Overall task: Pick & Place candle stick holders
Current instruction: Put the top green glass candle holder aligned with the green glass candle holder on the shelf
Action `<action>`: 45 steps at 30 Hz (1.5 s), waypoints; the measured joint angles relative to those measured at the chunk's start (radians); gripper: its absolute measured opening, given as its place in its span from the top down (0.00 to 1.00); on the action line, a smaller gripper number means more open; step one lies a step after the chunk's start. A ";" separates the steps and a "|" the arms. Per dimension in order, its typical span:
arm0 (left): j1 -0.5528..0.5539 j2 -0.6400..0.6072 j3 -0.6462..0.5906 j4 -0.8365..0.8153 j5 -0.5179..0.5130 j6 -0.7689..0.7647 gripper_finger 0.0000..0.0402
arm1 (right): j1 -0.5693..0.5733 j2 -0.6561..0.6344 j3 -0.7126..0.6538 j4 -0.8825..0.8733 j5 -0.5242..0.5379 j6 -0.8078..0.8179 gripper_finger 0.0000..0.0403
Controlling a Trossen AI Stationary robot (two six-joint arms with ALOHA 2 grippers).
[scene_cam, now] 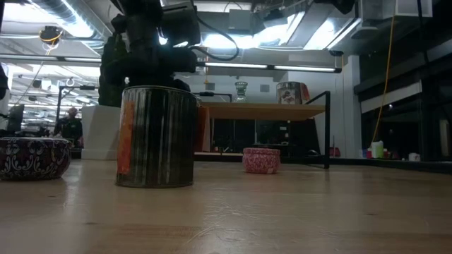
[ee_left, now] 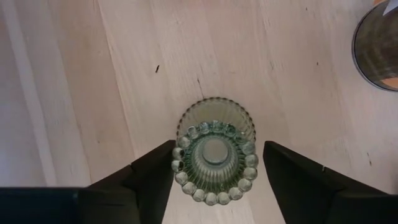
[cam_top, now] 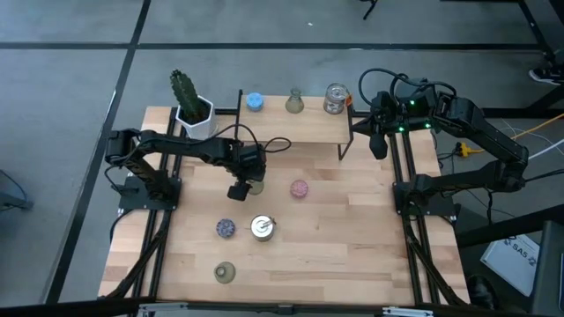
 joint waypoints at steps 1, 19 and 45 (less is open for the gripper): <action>0.000 0.000 0.000 0.000 0.000 0.000 0.42 | 0.000 0.000 0.000 0.000 0.000 0.000 1.00; 0.000 0.000 0.000 0.000 0.000 -0.005 0.54 | 0.000 0.000 0.000 0.000 0.000 0.000 1.00; 0.000 -0.006 0.118 -0.103 0.009 -0.028 0.55 | 0.000 0.000 0.000 0.000 0.000 0.000 1.00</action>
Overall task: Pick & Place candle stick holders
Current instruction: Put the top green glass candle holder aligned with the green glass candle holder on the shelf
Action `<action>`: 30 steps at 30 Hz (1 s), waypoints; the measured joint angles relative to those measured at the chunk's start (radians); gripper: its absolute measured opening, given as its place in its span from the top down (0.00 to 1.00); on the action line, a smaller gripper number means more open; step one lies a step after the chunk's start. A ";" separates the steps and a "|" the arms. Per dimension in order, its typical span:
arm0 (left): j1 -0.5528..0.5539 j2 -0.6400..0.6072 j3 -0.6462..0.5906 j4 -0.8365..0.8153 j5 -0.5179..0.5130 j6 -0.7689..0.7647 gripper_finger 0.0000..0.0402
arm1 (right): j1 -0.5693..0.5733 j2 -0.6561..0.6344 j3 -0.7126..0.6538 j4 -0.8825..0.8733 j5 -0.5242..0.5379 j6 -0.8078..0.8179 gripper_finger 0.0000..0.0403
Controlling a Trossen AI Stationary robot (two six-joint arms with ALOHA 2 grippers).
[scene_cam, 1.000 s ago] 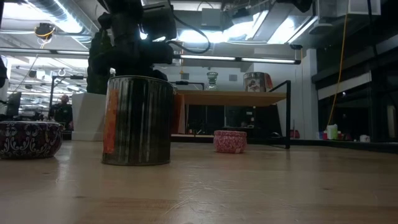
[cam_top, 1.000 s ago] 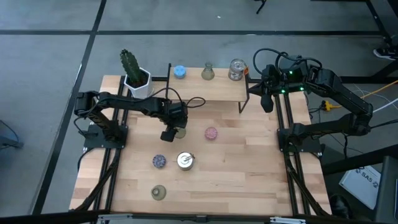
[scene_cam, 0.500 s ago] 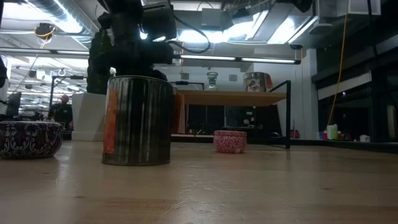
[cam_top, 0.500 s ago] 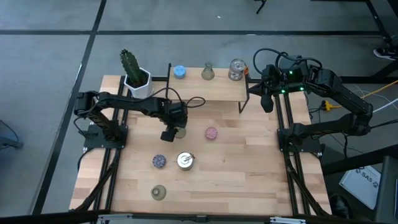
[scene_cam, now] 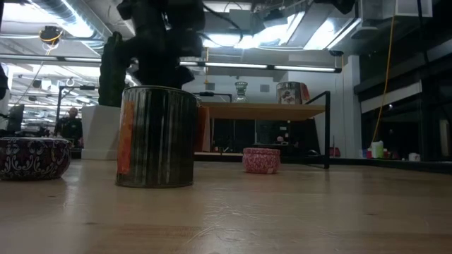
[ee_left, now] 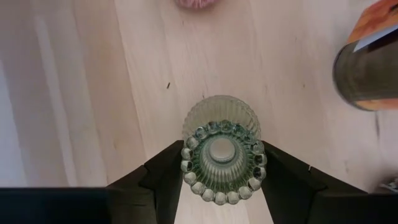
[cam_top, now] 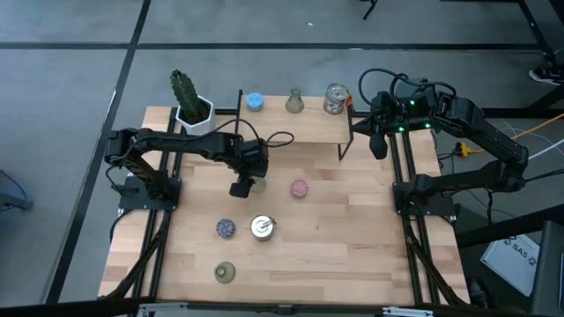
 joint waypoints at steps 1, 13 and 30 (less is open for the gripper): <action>0.000 0.000 0.012 -0.009 0.001 -0.001 0.55 | 0.000 0.000 0.000 0.000 0.000 0.000 1.00; 0.001 0.000 0.129 -0.071 0.031 -0.065 0.55 | 0.000 0.000 0.000 0.000 0.000 0.000 1.00; 0.051 0.000 0.278 -0.116 0.036 -0.130 0.55 | 0.000 0.000 0.000 0.000 0.000 0.000 1.00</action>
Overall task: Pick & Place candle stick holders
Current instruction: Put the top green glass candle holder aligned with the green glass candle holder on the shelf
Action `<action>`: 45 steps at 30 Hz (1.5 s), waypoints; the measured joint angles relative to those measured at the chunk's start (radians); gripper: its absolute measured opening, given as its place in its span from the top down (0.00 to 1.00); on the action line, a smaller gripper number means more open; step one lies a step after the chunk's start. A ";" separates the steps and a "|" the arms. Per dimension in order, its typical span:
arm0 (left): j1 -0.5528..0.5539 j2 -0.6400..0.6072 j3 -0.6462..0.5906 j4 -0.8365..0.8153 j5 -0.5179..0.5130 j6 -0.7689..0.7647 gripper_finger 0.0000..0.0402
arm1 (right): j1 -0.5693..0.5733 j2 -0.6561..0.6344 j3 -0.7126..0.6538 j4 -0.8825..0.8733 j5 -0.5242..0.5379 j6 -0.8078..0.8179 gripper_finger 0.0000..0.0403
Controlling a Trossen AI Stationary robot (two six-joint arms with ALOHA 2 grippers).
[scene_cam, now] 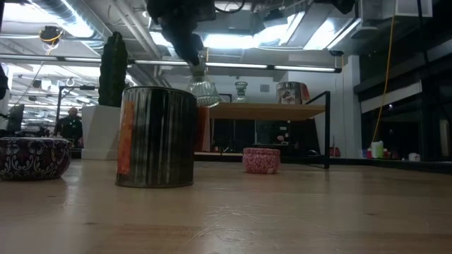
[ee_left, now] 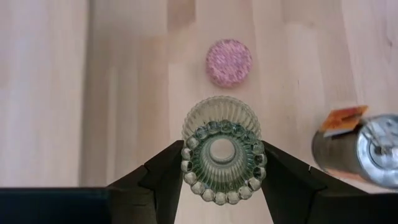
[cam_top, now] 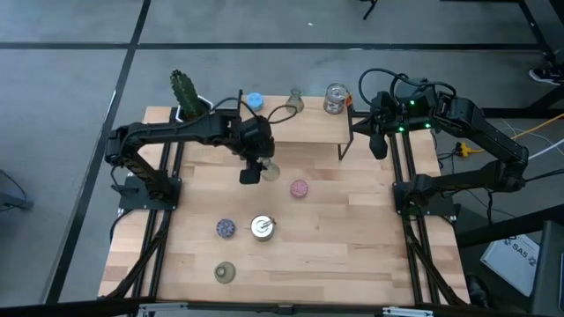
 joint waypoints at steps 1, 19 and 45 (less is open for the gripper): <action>0.005 0.000 0.009 0.000 0.000 0.000 0.55 | 0.000 0.000 0.000 0.000 0.000 0.000 1.00; 0.155 0.083 0.166 0.000 -0.063 -0.056 0.55 | 0.000 0.000 0.000 0.001 0.000 0.000 1.00; 0.275 0.217 0.481 -0.171 -0.064 -0.060 0.55 | 0.000 0.000 0.000 0.000 0.000 0.023 1.00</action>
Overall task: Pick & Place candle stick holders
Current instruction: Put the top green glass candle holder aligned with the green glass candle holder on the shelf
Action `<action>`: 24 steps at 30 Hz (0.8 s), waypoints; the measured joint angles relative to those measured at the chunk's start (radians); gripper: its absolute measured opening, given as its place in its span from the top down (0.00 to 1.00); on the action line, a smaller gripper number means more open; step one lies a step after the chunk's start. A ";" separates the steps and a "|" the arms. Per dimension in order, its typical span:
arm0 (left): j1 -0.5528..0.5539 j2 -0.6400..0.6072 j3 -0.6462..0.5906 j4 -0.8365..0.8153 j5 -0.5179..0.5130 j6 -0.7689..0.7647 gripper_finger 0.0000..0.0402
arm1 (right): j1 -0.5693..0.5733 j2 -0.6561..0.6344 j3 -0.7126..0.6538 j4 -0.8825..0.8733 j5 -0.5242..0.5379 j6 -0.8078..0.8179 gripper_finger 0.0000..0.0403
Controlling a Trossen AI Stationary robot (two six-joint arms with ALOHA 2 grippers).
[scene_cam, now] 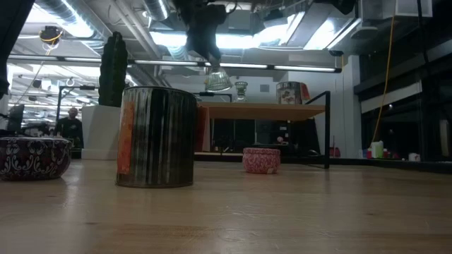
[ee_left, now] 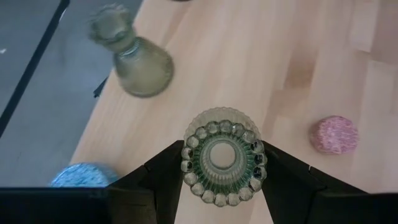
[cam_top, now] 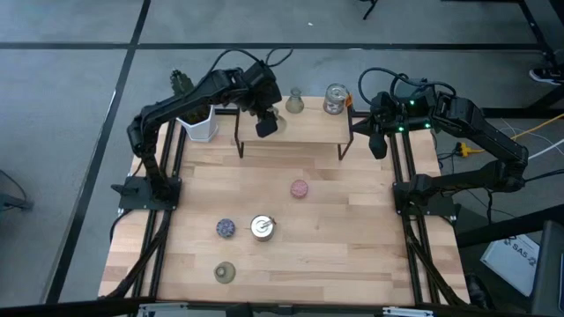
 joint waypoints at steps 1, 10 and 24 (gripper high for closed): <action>0.009 0.000 0.000 0.001 0.000 0.000 0.55 | 0.000 0.000 0.000 0.000 0.000 0.000 1.00; 0.072 0.033 0.001 0.067 -0.002 0.001 0.55 | 0.000 0.000 0.000 0.000 0.000 0.000 1.00; 0.083 0.111 0.001 0.087 -0.017 0.018 0.55 | 0.000 0.000 0.000 0.000 0.001 0.022 1.00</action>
